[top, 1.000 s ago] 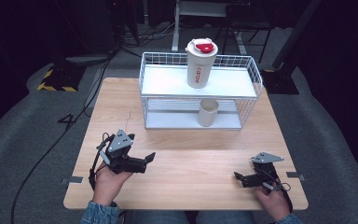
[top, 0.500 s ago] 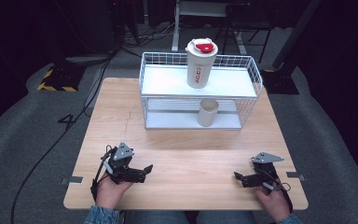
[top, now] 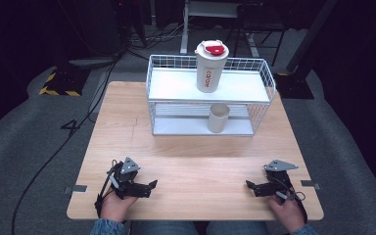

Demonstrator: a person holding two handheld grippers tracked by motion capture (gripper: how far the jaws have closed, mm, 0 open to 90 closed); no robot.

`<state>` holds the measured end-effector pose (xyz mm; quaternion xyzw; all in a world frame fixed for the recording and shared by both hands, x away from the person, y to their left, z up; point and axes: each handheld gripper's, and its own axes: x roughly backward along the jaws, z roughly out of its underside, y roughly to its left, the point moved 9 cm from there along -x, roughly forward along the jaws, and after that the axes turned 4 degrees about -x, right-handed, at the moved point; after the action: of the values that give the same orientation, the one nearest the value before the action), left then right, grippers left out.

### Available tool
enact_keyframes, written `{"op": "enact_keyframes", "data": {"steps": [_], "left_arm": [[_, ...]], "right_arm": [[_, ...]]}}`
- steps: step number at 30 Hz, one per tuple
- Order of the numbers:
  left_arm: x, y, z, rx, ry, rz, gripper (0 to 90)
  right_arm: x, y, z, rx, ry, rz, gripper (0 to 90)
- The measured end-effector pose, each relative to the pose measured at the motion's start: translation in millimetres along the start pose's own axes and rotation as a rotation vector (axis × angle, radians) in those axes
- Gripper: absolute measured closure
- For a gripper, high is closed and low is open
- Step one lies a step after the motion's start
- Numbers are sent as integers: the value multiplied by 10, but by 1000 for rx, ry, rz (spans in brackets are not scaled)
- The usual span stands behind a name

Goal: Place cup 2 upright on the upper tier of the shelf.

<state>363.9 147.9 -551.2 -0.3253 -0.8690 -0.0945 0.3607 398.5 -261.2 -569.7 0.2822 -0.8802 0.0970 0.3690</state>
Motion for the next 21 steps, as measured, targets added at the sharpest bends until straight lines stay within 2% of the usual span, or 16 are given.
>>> {"op": "enact_keyframes", "data": {"steps": [6,13,19,21], "left_arm": [[-40,64,84,-10,12,-23,34],[-91,125,161,-20,53,-65,34],[-102,140,162,-17,58,-74,38],[-112,146,169,-26,74,-99,43]], "right_arm": [[0,0,0,0,0,0,3],[0,0,0,0,0,0,3],[0,1,0,0,0,0,3],[0,0,0,1,0,0,2]]}}
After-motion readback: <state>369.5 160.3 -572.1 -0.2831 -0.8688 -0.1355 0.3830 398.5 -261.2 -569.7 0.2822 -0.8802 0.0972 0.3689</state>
